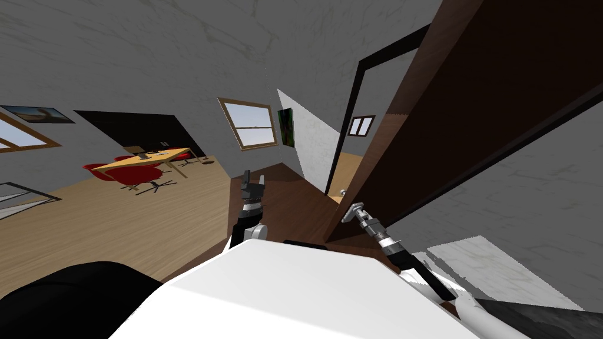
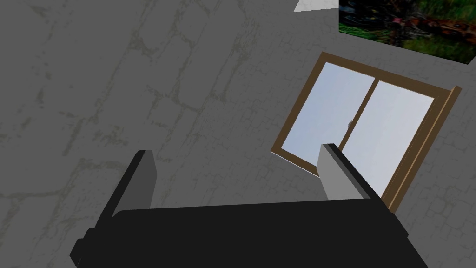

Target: Pull the door open

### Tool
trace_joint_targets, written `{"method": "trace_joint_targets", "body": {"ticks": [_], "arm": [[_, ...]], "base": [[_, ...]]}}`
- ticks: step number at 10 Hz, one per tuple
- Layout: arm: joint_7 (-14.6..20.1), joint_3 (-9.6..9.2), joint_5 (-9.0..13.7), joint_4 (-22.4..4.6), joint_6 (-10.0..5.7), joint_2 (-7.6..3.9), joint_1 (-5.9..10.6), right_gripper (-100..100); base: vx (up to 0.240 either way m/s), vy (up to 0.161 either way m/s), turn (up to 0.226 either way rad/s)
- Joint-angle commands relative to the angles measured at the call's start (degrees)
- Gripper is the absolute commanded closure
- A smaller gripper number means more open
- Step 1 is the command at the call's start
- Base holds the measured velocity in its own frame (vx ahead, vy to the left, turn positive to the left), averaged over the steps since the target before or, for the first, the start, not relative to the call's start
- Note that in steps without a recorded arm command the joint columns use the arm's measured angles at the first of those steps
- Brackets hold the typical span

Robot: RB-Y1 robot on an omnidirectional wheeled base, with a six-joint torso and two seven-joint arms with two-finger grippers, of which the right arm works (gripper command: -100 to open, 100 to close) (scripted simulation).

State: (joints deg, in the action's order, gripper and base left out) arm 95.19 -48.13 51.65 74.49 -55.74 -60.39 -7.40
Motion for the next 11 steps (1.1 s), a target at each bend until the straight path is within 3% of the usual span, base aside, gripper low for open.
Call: {"method": "trace_joint_targets", "body": {"ticks": [1,11], "arm": [[-0.01,0.09,0.03,0.0,-0.07,-0.12,0.01,100],[0.47,-0.28,-0.31,-0.36,-0.55,-0.22,0.07,100]], "base": [[0.001,0.007,0.02],[0.0,0.0,0.0]]}}
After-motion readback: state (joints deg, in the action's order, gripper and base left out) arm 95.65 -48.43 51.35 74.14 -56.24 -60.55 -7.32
